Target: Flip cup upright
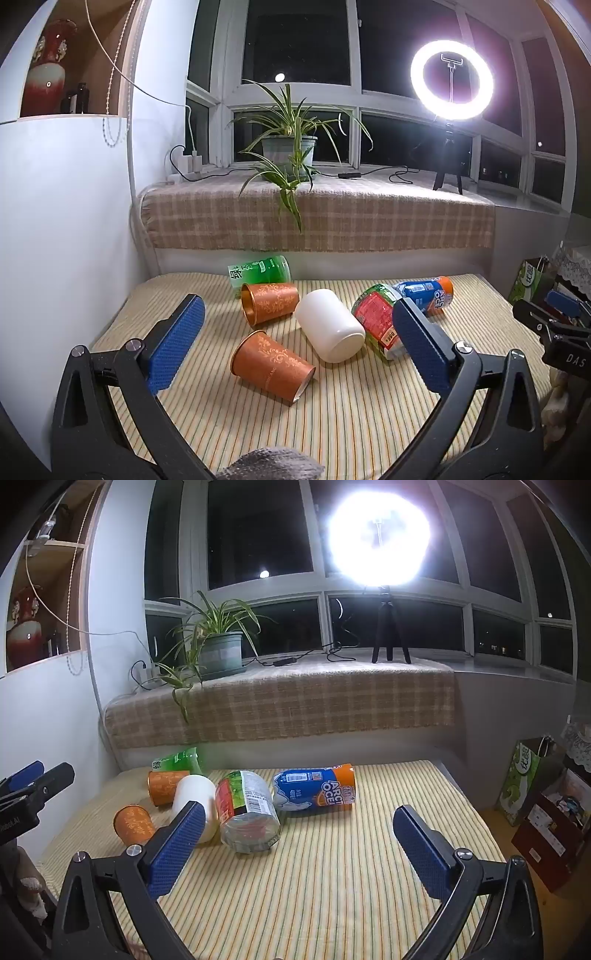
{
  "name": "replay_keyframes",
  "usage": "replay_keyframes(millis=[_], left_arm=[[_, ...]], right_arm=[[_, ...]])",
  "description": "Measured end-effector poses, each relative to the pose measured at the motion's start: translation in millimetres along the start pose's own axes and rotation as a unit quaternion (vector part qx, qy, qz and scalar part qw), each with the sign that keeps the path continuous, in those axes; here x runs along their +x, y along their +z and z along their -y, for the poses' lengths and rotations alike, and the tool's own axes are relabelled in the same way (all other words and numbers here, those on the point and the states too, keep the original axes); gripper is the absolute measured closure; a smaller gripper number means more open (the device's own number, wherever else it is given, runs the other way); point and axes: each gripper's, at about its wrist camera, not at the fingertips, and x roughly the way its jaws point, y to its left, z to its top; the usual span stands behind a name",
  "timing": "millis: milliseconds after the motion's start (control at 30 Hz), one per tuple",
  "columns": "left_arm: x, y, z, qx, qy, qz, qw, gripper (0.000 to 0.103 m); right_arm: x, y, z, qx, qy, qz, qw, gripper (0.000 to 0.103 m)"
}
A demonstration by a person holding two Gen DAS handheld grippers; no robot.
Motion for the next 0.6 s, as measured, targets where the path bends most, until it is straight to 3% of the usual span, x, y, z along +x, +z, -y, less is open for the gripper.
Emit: replay_keyframes(millis=[600], left_arm=[[-0.2, 0.1, 0.3, 0.005, 0.002, -0.001, 1.0000, 0.000]], right_arm=[[-1.1, 2.8, -0.8, -0.005, -0.014, 0.005, 1.000, 0.000]])
